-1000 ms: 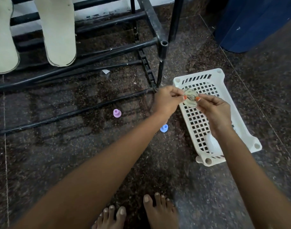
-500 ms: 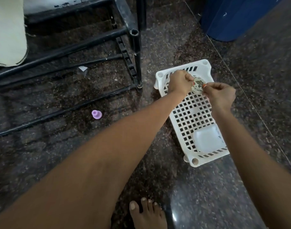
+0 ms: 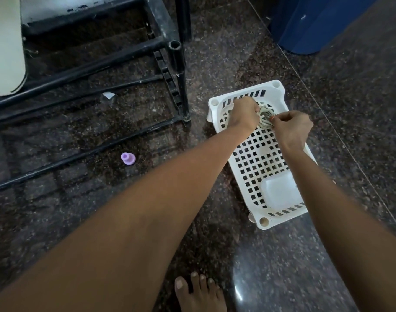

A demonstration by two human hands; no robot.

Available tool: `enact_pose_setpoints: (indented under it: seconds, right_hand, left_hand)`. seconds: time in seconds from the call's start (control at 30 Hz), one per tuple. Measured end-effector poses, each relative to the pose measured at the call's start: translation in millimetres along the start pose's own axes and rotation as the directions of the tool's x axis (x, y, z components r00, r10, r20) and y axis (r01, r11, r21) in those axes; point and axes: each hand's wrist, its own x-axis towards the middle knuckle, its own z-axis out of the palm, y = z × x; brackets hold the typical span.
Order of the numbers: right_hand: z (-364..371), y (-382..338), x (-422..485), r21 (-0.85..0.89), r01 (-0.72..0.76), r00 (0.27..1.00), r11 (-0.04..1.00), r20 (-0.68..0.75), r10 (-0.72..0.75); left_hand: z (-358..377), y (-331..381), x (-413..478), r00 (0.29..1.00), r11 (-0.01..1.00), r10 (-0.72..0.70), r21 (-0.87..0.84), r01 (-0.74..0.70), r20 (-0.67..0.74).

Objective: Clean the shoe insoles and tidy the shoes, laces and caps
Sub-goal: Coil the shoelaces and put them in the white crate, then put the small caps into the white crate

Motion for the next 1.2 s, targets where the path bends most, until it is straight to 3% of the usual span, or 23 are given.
enact_pose_setpoints:
  seconds: [0.17, 0.4, 0.77, 0.97, 1.2]
  right_hand:
    - [-5.8, -2.2, -5.8, 0.021, 0.008, 1.0, 1.0, -0.021, -0.007]
    - [-11.5, -15.3, -26.7, 0.081, 0.038, 0.998, 0.996, -0.06, -0.033]
    - [10.8, -54.8, -102.7, 0.251, 0.158, 0.961, 0.955, 0.182, -0.207]
    - [28.3, -38.5, -144.2, 0.143, 0.136, 0.898, 0.98, 0.401, -0.183]
    - [31.1, -9.7, -163.3, 0.044, 0.219, 0.855, 0.975, 0.473, -0.213]
  left_hand:
    - [-11.6, 0.3, -5.5, 0.999, 1.0, 0.031, 0.006, -0.031, 0.01]
    - [-31.6, -7.6, -21.6, 0.997, 0.989, 0.076, -0.125, -0.078, -0.021]
    - [-95.8, -46.0, -80.7, 0.995, 0.98, 0.093, -0.177, -0.095, -0.023]
    - [-104.7, -89.2, -116.5, 0.998, 0.996, 0.02, -0.089, -0.013, 0.068]
    - [-68.8, -100.1, -138.0, 0.995, 0.996, -0.041, 0.078, 0.033, 0.095]
